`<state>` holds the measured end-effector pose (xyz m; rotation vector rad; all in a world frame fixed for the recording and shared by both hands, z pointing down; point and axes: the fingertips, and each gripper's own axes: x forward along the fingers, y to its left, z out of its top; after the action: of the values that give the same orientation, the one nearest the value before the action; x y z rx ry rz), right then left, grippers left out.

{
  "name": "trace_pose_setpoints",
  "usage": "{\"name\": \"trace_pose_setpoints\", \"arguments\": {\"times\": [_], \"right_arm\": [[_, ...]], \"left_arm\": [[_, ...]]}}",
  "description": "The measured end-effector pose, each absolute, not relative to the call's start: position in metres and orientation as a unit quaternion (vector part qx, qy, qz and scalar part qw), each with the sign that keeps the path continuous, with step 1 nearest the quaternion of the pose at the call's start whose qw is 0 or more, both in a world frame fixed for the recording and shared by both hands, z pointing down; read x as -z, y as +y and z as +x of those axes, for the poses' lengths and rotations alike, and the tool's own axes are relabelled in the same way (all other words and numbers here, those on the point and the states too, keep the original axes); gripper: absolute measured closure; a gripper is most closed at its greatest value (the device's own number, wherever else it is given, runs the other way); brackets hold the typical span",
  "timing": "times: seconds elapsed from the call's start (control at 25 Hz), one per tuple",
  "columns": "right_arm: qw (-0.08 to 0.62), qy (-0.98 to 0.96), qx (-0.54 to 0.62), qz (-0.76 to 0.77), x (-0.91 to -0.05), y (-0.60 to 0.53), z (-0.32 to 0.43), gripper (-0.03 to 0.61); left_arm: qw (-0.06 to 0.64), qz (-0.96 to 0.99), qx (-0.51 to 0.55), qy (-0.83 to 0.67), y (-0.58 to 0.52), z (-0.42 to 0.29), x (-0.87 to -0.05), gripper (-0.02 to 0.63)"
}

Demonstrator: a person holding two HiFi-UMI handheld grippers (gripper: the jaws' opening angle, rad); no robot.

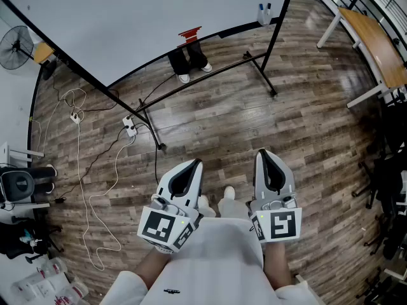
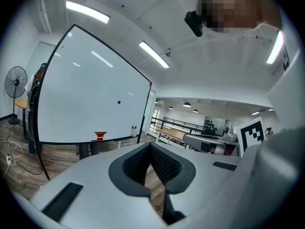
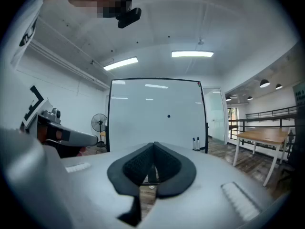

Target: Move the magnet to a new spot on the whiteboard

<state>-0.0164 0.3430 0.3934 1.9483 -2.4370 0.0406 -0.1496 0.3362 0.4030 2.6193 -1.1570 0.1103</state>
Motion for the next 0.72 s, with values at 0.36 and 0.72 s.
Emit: {"name": "trace_pose_setpoints", "arguments": {"times": [0.36,0.72], "right_arm": [[0.004,-0.774,0.0,0.634,-0.376,0.374,-0.03,0.583],[-0.019,-0.773,-0.006,0.635,-0.376,0.375,0.002,0.583]], "left_arm": [[0.127,0.909,-0.014,-0.397,0.362,-0.172,-0.387,0.607],[0.104,0.912,-0.012,-0.397,0.364,-0.14,-0.379,0.607]]}}
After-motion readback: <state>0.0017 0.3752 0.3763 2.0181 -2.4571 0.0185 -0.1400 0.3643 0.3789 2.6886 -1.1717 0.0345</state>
